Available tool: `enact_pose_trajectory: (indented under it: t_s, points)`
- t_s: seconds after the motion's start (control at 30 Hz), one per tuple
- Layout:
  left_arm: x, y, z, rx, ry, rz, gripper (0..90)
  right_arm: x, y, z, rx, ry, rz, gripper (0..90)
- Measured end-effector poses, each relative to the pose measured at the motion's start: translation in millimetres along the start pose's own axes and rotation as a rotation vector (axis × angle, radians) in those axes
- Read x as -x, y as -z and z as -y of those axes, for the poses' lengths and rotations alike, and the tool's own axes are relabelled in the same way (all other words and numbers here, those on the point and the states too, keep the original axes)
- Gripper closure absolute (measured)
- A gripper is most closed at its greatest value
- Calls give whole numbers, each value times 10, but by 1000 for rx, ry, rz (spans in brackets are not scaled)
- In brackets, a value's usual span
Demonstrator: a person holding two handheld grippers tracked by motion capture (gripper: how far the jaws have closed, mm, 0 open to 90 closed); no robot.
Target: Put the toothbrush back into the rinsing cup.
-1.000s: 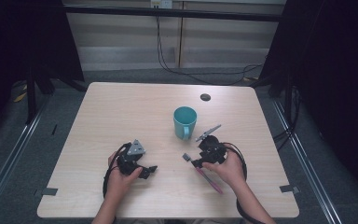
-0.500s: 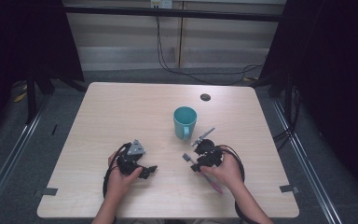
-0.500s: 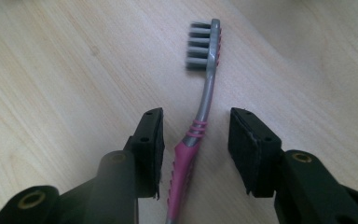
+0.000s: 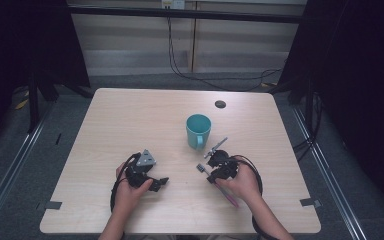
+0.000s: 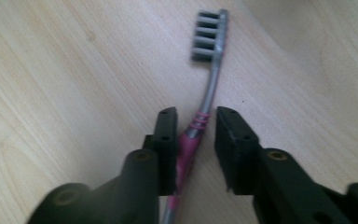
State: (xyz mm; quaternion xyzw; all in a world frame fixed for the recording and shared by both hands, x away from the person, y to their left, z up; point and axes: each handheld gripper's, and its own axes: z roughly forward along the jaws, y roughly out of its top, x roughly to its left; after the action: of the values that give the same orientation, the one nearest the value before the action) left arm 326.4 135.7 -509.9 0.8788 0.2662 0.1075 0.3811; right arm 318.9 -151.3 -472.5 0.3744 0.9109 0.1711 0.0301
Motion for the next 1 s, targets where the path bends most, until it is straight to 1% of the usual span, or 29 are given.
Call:
enact_pose_trajectory:
  t_s: [0.07, 0.13, 0.2, 0.23, 0.27, 0.37, 0.43, 0.47, 0.53, 0.63, 0.77, 0.8, 0.83, 0.87, 0.93, 0.97, 1.0]
  points:
    - [2, -2, 1, 1, 4, 2, 154, -6, -3, -12, -7, 12, 10, 750]
    - [0, 0, 0, 0, 0, -1, 154, -24, -2, -34, -30, 23, 22, 792]
    - [2, -2, 1, 1, 5, 2, 154, -32, -7, -60, -51, 43, 33, 798]
    - [2, -1, 1, 0, 4, 2, 154, -41, -8, -74, -61, 36, 37, 802]
    - [0, 0, 0, 0, 0, -1, 154, -49, -10, -86, -69, 49, 42, 802]
    - [0, 0, 0, 0, 0, -1, 154, -66, -13, -113, -88, 62, 55, 806]
    - [0, 0, 1, 1, 1, -1, 155, -75, -14, -127, -100, 57, 55, 808]
    - [6, -5, 2, 7, 11, 2, 155, -69, -18, -132, -99, 67, 53, 808]
    - [0, 0, 0, 1, 1, -1, 155, -72, -18, -146, -110, 72, 54, 809]
    - [0, -1, 0, 1, 1, 0, 154, -82, -19, -150, -113, 76, 57, 810]
    - [0, -1, 0, 1, 2, -1, 155, -72, -17, -140, -106, 77, 54, 810]
    - [-1, 0, 0, 1, 1, -1, 155, -66, -17, -126, -89, 80, 51, 810]
    - [-1, -1, 0, 1, 2, -1, 155, -63, -14, -121, -87, 78, 48, 810]
    - [-1, 0, 0, 1, 2, -1, 155, -58, -10, -114, -77, 73, 53, 810]
    - [-1, 0, 0, 1, 2, -1, 155, -46, 18, -104, -40, 52, 38, 811]
    - [-1, 0, 0, 1, 1, -1, 154, -33, 44, -103, -20, 51, 34, 811]
    - [-1, -1, 0, 1, 1, -1, 155, -36, 76, -109, -9, 30, 34, 811]
